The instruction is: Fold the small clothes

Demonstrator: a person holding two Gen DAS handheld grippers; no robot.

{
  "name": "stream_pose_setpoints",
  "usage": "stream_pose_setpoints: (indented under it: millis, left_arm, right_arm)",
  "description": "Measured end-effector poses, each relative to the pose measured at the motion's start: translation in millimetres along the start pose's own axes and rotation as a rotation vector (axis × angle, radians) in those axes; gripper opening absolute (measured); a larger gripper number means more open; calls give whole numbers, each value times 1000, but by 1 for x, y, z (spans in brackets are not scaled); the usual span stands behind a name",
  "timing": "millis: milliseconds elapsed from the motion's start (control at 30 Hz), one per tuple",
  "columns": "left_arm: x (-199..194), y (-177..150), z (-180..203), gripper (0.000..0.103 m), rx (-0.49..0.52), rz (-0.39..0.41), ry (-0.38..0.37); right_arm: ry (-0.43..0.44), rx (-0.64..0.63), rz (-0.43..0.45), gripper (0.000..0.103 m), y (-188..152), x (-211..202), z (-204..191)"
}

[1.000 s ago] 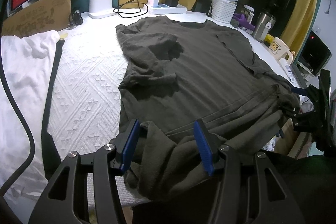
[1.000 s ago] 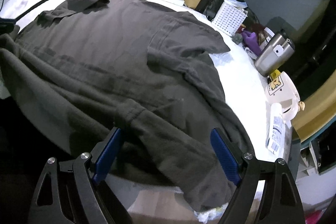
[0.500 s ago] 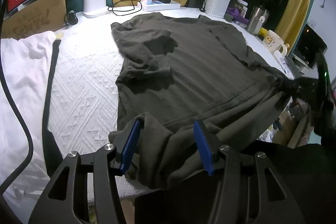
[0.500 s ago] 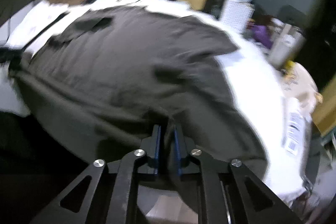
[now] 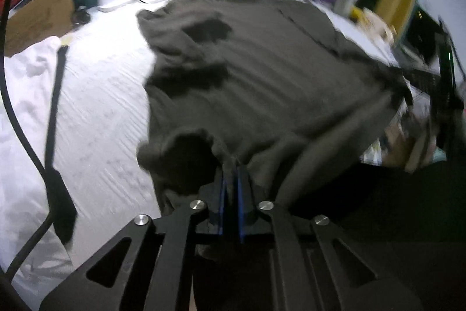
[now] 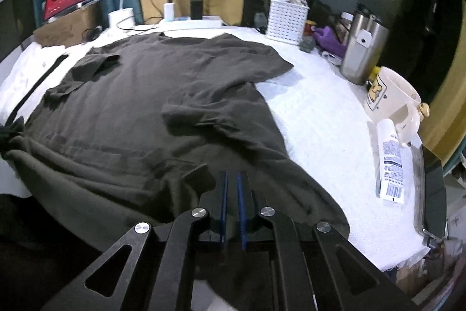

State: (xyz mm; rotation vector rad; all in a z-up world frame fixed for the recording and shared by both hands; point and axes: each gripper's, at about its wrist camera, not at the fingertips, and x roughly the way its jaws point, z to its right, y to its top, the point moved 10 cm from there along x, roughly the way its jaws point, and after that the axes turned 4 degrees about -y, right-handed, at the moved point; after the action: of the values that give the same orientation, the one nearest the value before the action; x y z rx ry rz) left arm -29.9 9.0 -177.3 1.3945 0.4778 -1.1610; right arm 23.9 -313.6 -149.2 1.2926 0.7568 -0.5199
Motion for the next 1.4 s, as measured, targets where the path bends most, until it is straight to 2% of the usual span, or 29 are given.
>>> stream_pose_setpoints:
  millis: [133, 267, 367, 467, 533, 600, 700, 767, 867, 933, 967, 1000, 1033, 1100, 1167, 1233, 1400]
  left_arm:
    - [-3, -18, -3, 4, -3, -34, 15]
    - [-16, -20, -7, 5, -41, -35, -4]
    - [-28, -16, -13, 6, -62, -25, -12]
    - [-45, -2, -18, 7, -100, 39, -26]
    - [-51, 8, -21, 13, -118, 73, -30]
    - [-50, 15, -26, 32, -131, 95, -11]
    - [-30, 15, -33, 34, -164, 66, 4]
    - [-15, 5, -36, 34, -178, 6, 15]
    - [-2, -12, -31, 34, -140, -40, 17]
    - [-5, -15, -28, 33, -117, -30, 19]
    - [-7, -18, -27, 29, -105, -33, 20]
    - [-8, -20, -28, 25, -97, -38, 21]
    - [-9, -22, -28, 25, -91, -42, 23]
    - [-11, -25, -29, 24, -92, -45, 16]
    - [-15, -25, -29, 24, -89, -46, 7]
    - [-21, -23, -29, 24, -92, -47, -4]
    - [-51, -9, -39, 26, -142, 17, -31]
  right_arm:
    - [-25, -48, 34, 8, 4, -13, -7]
    - [-23, -85, 35, 8, 4, -18, -20]
    - [3, -113, 30, 8, 4, -18, -32]
    - [5, -135, 10, 8, 2, -12, -40]
    - [10, -140, 19, 8, 4, -13, -42]
    - [20, -135, 46, 8, 9, -20, -43]
    - [44, -158, 52, 8, 8, -20, -49]
    - [42, -190, 5, 8, -2, -8, -52]
    - [17, -228, -49, 8, -20, 10, -51]
    - [17, -224, -25, 11, -21, 12, -48]
    - [13, -221, -24, 13, -20, 12, -46]
    - [-11, -225, -20, 29, -19, 12, -43]
    - [-52, -226, -15, 62, -18, 13, -37]
    - [-160, -191, -14, 97, -16, 15, -12]
    - [-109, -154, -38, 97, -20, 17, -6]
    - [-107, -141, -28, 97, -20, 16, -2]
    - [-68, -135, 0, 97, -12, 5, -11]
